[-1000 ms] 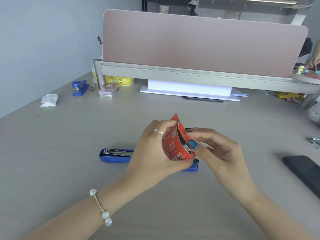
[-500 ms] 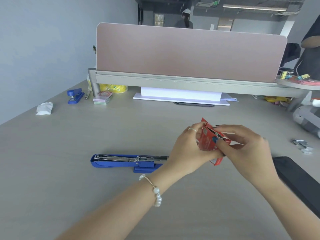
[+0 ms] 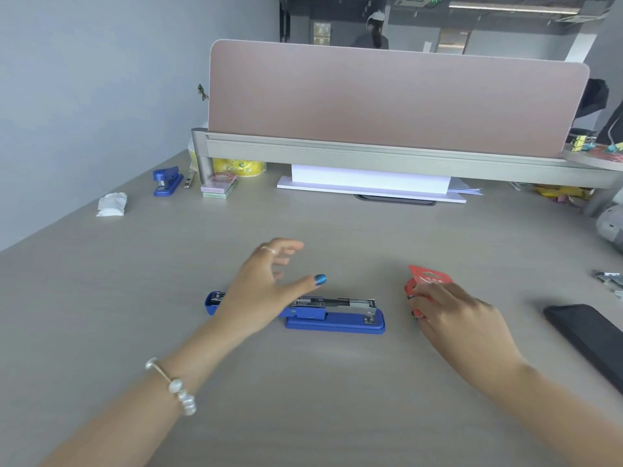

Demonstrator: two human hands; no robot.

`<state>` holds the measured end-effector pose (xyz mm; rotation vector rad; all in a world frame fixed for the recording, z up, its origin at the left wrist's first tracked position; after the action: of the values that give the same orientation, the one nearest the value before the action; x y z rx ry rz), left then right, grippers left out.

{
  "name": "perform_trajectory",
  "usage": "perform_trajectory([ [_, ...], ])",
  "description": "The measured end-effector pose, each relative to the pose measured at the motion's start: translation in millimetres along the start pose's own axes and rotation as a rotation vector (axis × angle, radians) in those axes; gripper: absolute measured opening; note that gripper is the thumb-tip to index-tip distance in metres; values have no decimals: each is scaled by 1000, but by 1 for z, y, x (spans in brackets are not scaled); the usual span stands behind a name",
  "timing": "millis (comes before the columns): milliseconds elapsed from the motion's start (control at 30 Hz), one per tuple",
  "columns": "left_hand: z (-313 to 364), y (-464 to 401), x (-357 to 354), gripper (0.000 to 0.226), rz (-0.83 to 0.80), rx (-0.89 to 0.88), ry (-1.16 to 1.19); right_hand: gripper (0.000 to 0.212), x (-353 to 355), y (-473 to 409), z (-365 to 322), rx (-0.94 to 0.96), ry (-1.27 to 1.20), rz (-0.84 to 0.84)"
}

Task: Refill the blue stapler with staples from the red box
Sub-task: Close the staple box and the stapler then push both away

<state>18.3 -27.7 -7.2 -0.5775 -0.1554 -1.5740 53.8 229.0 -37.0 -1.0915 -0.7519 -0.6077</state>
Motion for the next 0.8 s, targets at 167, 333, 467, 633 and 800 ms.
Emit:
perform_trajectory([
  [167,11,15,-21,29,-83,-106,-64,13,4,2,2,-91,-56,104],
  [333,47,25,-87,16,-268,-207,-104,27,15,4,7,-227,-301,141],
  [467,54,17,-115,12,-285,-51,130,35,20,5,7,-308,-510,149],
  [633,47,13,-122,13,-163,30,299,27,20,4,5,-333,-596,195],
  [800,43,14,-123,22,-95,45,336,22,21,5,1,-298,-563,222],
])
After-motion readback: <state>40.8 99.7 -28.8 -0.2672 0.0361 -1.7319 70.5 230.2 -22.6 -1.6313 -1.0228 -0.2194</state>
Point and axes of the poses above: each hand's wrist, its own y-axis away from the middle knuckle, its own x-axis out of the back of the hand, z = x × y, the point moved 1 cm from there along -y, towards the middle knuckle
